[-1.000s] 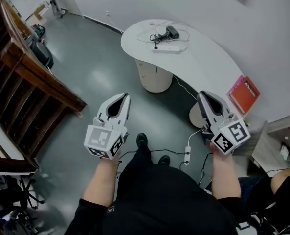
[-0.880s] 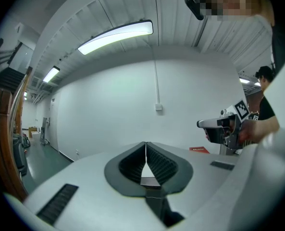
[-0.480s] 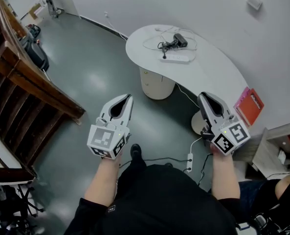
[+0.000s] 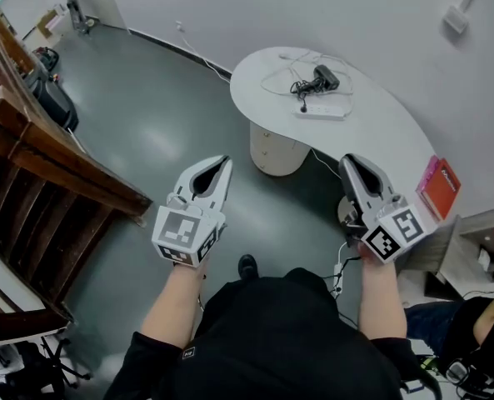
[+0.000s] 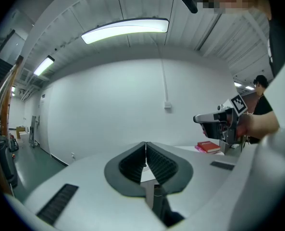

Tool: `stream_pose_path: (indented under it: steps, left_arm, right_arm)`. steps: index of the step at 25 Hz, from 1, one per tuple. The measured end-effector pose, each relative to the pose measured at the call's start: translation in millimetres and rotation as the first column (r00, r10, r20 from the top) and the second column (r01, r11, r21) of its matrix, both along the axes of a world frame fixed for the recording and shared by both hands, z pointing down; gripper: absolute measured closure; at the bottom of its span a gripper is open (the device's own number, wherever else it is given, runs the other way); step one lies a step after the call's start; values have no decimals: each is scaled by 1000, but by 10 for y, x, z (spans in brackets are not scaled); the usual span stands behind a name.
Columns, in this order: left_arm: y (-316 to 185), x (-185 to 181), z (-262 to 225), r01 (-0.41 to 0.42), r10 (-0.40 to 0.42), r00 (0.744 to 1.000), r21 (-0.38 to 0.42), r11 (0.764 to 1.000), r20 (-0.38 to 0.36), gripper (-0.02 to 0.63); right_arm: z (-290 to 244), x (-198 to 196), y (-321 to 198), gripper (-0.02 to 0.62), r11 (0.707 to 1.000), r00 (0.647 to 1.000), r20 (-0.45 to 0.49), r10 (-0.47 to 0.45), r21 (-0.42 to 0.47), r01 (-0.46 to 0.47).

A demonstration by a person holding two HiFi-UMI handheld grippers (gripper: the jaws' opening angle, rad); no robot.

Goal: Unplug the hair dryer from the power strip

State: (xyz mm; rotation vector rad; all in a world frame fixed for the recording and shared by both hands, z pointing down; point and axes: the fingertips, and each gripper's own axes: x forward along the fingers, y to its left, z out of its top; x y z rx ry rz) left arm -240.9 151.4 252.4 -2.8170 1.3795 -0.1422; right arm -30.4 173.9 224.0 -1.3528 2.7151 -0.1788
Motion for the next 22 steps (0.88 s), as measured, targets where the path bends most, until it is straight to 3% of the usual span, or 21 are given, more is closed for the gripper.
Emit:
stream_pose_path:
  steps: [8, 22]
  left_arm:
    - [-261, -116, 133, -52, 51, 999, -32, 998, -7, 591]
    - [-967, 201, 323, -96, 99, 994, -64, 993, 35, 591]
  right_arm:
    - [124, -90, -165, 557, 998, 998, 1, 57, -40, -57]
    - [401, 196, -911, 557, 993, 995, 53, 79, -86, -74]
